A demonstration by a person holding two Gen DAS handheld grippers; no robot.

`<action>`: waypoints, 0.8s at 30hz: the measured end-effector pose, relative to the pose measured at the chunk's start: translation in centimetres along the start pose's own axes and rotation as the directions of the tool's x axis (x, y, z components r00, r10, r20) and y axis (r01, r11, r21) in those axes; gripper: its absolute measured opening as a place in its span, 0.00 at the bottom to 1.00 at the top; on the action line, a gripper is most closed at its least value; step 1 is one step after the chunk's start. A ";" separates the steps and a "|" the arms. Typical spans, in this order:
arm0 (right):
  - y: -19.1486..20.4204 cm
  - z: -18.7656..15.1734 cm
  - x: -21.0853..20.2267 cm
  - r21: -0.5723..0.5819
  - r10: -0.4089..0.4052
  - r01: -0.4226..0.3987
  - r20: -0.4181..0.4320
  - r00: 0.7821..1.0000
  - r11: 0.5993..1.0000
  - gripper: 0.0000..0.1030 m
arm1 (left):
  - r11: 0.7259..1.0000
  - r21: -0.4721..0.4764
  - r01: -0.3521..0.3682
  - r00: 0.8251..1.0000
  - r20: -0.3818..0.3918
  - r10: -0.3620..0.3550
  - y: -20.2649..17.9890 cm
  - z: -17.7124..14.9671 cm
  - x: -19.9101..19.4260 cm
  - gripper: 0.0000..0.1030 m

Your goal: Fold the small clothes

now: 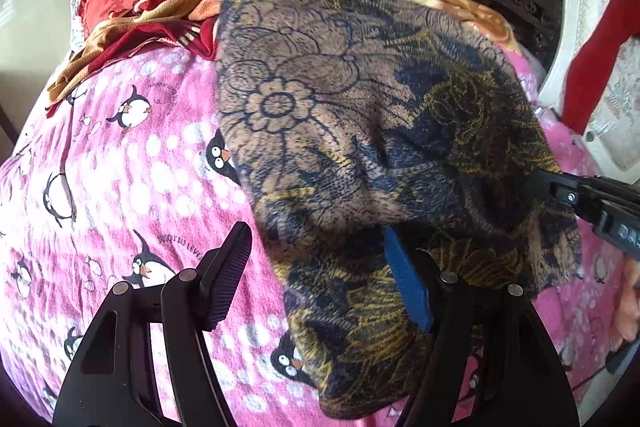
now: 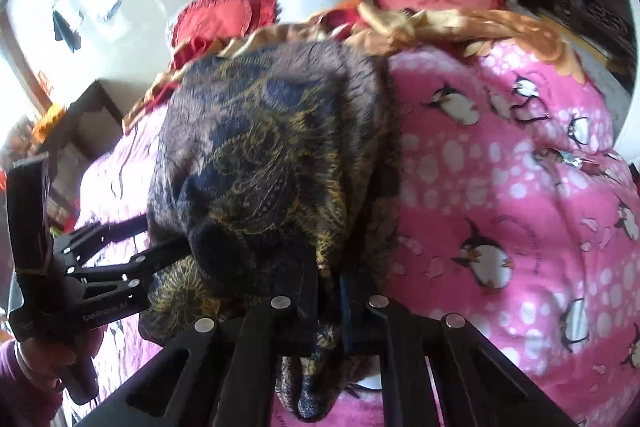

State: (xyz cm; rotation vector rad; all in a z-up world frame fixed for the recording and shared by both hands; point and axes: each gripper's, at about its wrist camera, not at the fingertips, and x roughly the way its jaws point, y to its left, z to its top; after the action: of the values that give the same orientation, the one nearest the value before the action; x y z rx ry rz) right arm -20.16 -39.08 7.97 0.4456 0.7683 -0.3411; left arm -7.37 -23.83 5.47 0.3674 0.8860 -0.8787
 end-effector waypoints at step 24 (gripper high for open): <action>-1.8 3.0 3.2 0.110 0.191 -0.197 0.057 0.980 0.974 0.19 | 0.912 -0.183 0.368 0.929 0.042 -0.367 2.8 1.3 2.4 0.46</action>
State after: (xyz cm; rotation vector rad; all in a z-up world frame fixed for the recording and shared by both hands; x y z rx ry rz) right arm -17.04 -42.56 7.10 0.6144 0.6558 -0.2125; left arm -3.73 -24.17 4.15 0.0289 1.0419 -1.1304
